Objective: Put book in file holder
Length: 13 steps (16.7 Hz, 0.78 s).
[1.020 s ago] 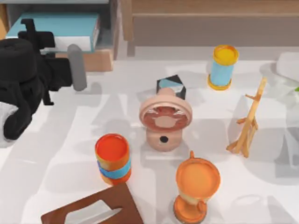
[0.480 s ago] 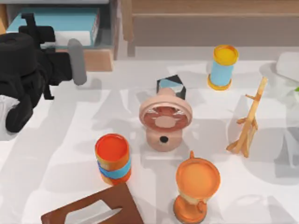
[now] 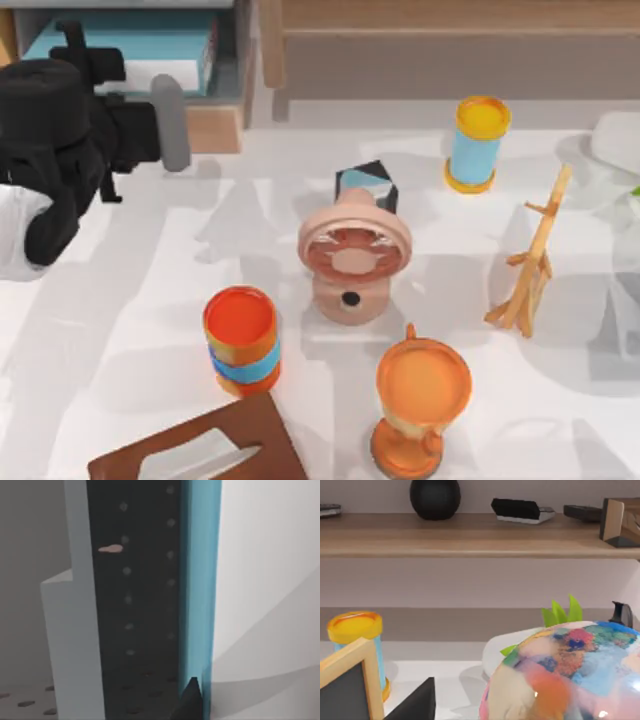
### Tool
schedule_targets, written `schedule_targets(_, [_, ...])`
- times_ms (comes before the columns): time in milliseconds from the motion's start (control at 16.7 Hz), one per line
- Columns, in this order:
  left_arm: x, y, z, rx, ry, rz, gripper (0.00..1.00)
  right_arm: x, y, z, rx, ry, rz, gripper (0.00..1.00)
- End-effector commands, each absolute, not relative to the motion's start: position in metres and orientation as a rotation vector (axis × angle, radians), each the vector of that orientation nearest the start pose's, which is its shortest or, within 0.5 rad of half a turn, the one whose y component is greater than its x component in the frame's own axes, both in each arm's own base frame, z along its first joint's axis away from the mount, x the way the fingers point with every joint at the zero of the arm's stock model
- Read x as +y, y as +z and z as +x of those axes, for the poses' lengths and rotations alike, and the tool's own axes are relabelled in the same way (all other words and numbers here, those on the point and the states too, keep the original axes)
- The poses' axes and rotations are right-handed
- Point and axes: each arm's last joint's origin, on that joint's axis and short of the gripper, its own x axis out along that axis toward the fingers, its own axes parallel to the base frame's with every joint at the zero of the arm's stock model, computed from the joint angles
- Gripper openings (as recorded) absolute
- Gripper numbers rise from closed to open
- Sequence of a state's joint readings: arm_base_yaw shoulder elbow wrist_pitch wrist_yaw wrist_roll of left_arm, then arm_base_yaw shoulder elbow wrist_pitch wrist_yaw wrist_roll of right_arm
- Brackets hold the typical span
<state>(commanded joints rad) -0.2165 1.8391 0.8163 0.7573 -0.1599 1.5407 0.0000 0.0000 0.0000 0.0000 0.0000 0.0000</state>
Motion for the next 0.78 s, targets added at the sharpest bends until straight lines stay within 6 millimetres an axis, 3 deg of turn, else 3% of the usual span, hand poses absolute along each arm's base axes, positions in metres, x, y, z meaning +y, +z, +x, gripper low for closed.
schedule_targets(780, [-0.0722, 0.1500, 0.3621, 0.181, -0.234, 1.567, 0.98, -0.0012, 0.1600, 0.1057, 0.000, 0.000, 0.000, 1.00])
